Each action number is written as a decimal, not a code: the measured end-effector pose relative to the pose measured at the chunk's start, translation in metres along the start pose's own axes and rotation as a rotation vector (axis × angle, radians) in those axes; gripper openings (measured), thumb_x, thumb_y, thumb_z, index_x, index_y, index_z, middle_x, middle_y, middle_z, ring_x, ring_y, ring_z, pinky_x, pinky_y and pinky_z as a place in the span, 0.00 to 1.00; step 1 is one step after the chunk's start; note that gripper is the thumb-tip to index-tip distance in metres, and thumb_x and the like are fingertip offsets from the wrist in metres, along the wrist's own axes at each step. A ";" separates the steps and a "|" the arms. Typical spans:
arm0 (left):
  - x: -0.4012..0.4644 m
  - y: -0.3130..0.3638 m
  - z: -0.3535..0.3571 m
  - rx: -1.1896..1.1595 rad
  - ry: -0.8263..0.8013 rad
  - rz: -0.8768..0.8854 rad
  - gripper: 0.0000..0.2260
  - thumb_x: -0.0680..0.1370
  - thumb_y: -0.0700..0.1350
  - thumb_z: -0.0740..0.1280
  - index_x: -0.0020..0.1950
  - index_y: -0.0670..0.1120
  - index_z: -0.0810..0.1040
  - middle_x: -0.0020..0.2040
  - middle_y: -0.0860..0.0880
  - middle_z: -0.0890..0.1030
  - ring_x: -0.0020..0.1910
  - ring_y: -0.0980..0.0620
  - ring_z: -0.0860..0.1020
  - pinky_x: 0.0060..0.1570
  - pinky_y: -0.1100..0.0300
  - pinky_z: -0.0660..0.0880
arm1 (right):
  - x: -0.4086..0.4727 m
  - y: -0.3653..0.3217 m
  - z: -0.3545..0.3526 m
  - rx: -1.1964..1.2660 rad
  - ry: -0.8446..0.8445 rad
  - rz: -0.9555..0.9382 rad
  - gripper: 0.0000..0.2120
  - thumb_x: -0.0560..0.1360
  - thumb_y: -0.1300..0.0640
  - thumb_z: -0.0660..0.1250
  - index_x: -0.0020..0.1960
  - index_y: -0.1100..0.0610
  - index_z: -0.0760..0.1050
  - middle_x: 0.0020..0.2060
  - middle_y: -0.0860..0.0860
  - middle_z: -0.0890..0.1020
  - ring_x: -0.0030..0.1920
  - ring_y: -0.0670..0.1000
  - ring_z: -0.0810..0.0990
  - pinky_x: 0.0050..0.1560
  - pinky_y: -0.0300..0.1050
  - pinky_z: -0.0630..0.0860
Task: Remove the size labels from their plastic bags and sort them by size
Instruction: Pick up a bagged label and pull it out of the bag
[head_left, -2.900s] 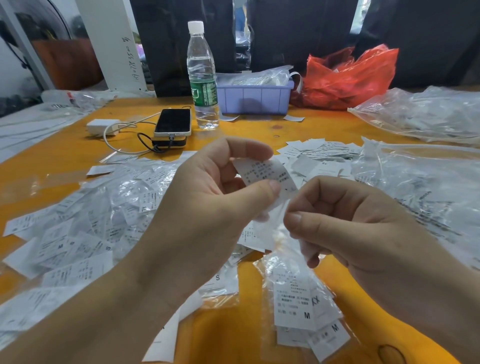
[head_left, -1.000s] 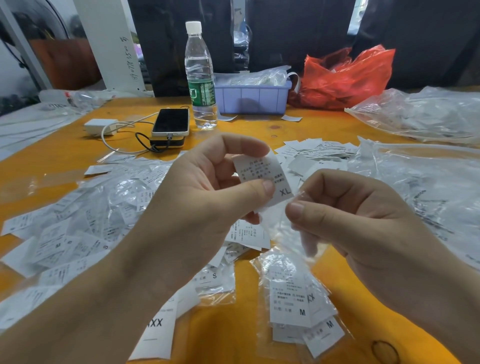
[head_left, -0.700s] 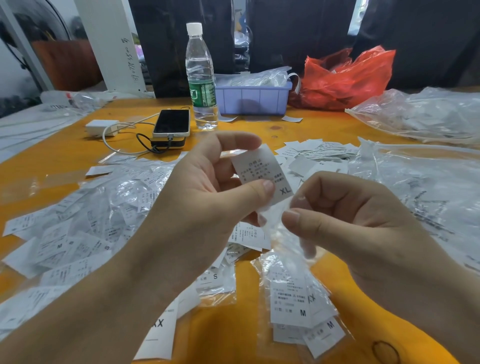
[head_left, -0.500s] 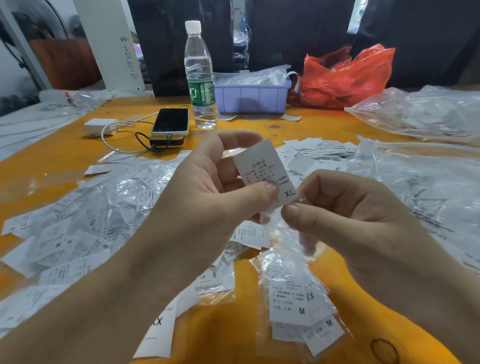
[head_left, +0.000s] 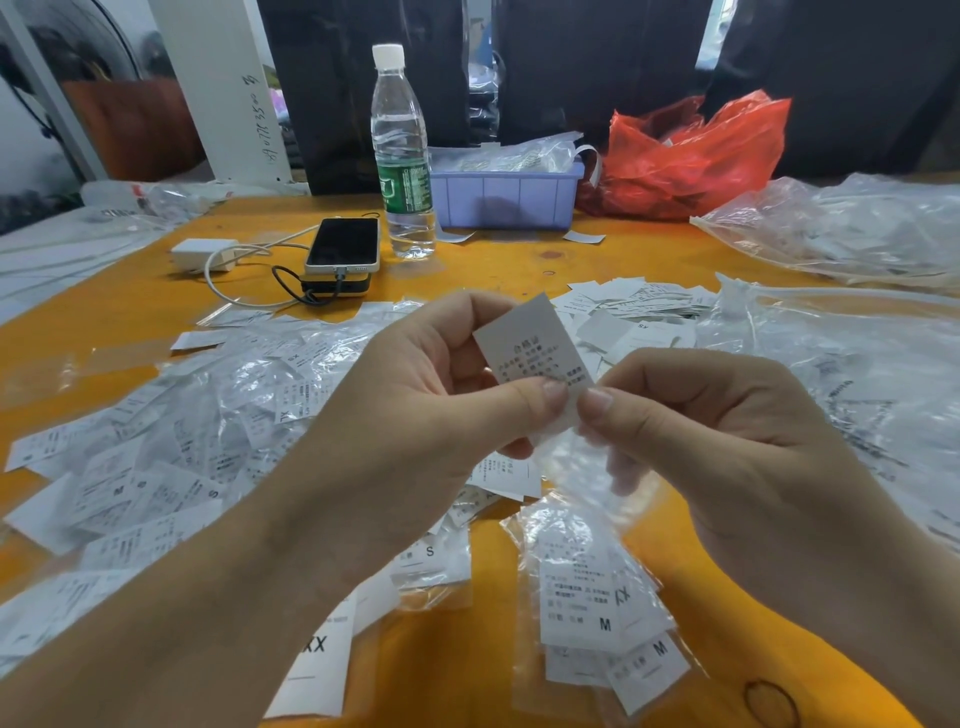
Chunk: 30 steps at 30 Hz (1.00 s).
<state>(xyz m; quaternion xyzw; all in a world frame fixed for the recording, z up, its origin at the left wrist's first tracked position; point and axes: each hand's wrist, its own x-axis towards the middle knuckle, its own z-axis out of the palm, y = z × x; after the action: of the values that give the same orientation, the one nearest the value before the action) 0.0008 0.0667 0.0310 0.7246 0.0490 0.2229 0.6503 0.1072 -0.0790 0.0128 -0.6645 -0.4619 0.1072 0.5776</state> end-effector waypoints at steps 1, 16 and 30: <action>0.000 0.000 0.000 -0.011 -0.007 -0.016 0.12 0.67 0.42 0.72 0.49 0.47 0.79 0.39 0.47 0.83 0.38 0.49 0.81 0.36 0.60 0.79 | 0.000 0.000 0.000 -0.001 0.010 -0.003 0.16 0.69 0.42 0.67 0.40 0.56 0.80 0.29 0.59 0.75 0.33 0.61 0.74 0.36 0.58 0.72; 0.000 -0.004 -0.002 0.072 0.115 0.043 0.03 0.71 0.48 0.69 0.40 0.51 0.82 0.41 0.47 0.85 0.38 0.48 0.80 0.38 0.60 0.80 | -0.001 0.000 0.002 -0.032 0.022 0.042 0.15 0.69 0.45 0.67 0.40 0.58 0.79 0.31 0.58 0.77 0.34 0.63 0.73 0.40 0.66 0.72; 0.000 -0.003 0.000 0.126 0.073 0.080 0.02 0.71 0.48 0.69 0.41 0.53 0.82 0.38 0.51 0.84 0.32 0.57 0.78 0.35 0.64 0.76 | 0.001 0.003 0.000 -0.002 0.002 -0.003 0.14 0.72 0.47 0.67 0.36 0.56 0.79 0.29 0.61 0.75 0.34 0.60 0.74 0.34 0.33 0.72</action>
<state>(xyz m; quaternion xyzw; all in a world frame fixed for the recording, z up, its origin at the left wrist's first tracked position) 0.0010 0.0669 0.0284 0.7570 0.0577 0.2712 0.5917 0.1086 -0.0780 0.0102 -0.6645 -0.4624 0.1054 0.5775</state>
